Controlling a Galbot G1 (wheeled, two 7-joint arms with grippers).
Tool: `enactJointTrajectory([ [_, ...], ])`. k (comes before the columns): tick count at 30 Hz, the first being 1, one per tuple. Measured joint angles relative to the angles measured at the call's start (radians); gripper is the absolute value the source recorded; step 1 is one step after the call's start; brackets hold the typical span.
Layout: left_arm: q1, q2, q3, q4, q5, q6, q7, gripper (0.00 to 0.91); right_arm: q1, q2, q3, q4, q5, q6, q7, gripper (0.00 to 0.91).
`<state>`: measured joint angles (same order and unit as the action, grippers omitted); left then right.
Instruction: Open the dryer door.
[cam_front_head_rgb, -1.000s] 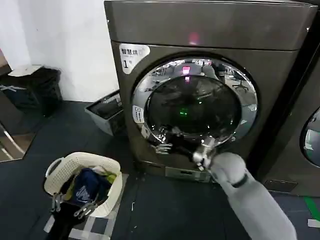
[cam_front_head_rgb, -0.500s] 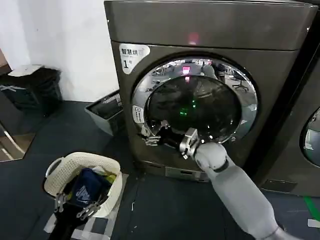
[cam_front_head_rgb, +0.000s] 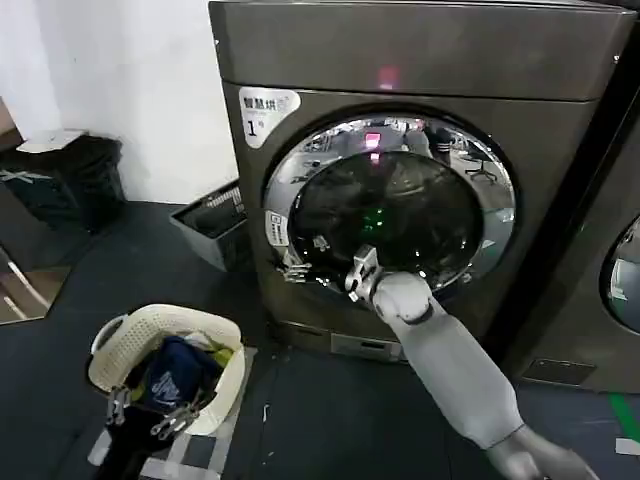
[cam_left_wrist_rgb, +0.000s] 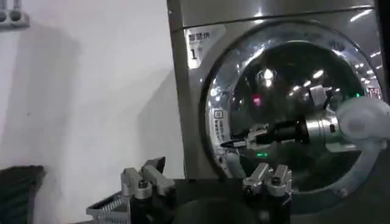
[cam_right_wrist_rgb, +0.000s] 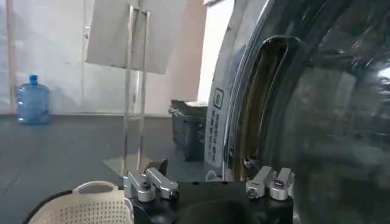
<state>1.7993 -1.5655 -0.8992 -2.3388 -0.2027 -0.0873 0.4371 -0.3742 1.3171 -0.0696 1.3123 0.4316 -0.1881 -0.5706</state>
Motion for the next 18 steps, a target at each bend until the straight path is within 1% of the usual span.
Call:
enactJointTrajectory([
  [2,0.0,0.004,-0.01,-0.001,-0.016,0.015,0.01,0.907,0.0,-0.007,-0.006,-0.001,0.01,0.009,-0.02,0.907],
  [5,-0.006,0.009,-0.023,-0.004,-0.041,0.032,0.023,0.907,-0.003,-0.019,-0.011,0.006,0.013,0.008,-0.058,0.907],
  [9,-0.023,0.027,-0.045,0.008,-0.051,0.068,0.034,0.907,-0.015,-0.036,-0.007,0.027,0.017,-0.004,-0.129,0.907],
  [12,-0.042,0.051,-0.066,0.024,-0.081,0.089,0.04,0.907,-0.028,-0.053,0.002,0.042,0.018,-0.023,-0.207,0.907],
  [16,-0.068,0.087,-0.088,0.038,-0.13,0.119,0.039,0.907,-0.051,-0.08,0.012,0.077,0.018,-0.028,-0.314,0.907],
  [18,-0.082,0.104,-0.094,0.051,-0.141,0.119,0.034,0.907,-0.068,-0.091,0.022,0.097,0.037,-0.025,-0.367,0.907],
])
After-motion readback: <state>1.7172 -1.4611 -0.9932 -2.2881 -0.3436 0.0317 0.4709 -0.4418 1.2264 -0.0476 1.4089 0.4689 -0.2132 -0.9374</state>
